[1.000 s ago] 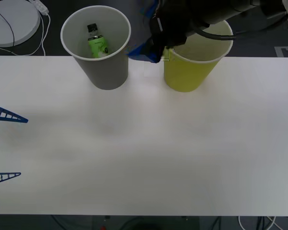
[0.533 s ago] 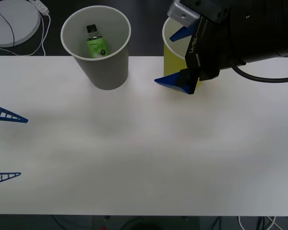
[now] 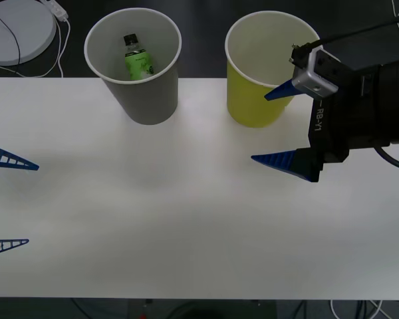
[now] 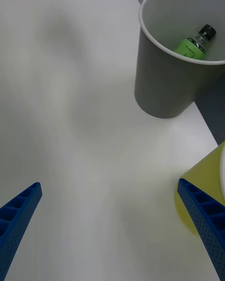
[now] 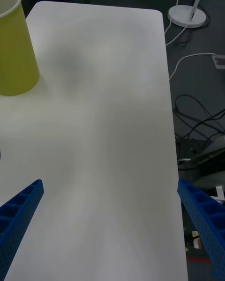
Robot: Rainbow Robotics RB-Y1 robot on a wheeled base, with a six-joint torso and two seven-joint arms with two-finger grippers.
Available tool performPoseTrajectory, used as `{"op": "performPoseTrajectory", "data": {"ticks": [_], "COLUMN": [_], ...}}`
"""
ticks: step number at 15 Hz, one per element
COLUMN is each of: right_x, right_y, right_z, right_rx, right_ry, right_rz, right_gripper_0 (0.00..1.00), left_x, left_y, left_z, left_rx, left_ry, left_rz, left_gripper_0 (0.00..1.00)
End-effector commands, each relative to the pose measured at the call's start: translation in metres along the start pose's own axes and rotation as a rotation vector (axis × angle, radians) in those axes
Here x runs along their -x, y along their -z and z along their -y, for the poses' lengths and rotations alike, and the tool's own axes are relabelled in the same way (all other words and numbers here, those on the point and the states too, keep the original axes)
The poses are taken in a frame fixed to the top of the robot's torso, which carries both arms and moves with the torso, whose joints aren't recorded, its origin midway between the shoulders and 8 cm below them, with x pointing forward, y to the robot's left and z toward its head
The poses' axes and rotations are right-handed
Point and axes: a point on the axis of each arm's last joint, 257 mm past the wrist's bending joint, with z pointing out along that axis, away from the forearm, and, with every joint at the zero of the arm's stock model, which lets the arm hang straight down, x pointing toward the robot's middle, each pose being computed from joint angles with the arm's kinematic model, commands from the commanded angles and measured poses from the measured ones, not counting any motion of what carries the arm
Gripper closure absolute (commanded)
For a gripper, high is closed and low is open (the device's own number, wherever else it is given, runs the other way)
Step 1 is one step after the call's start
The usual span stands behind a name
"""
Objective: Put the can into the green bin and the plastic bottle into the gray bin
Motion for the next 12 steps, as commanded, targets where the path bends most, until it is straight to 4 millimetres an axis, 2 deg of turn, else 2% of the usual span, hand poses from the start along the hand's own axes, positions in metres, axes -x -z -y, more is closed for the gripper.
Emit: {"op": "performPoseTrajectory", "data": {"ticks": [1, 6, 12], "right_x": [-0.019, -0.038, -0.059], "right_y": [0.004, 0.001, 0.011], "right_z": [-0.009, -0.022, -0.034], "right_rx": [-0.014, -0.025, 0.042], "right_ry": [0.06, 0.163, 0.282], "right_rz": [0.012, 0.067, 0.148], "right_gripper_0": [0.0, 0.0, 0.0], "left_x": [0.0, 0.0, 0.0], "left_y": [0.0, 0.0, 0.0], "left_z": [0.0, 0.0, 0.0], "left_rx": [0.0, 0.0, 0.0], "left_ry": [0.0, 0.0, 0.0], "left_rz": [0.0, 0.0, 0.0], "left_gripper_0": [0.0, 0.0, 0.0]}}
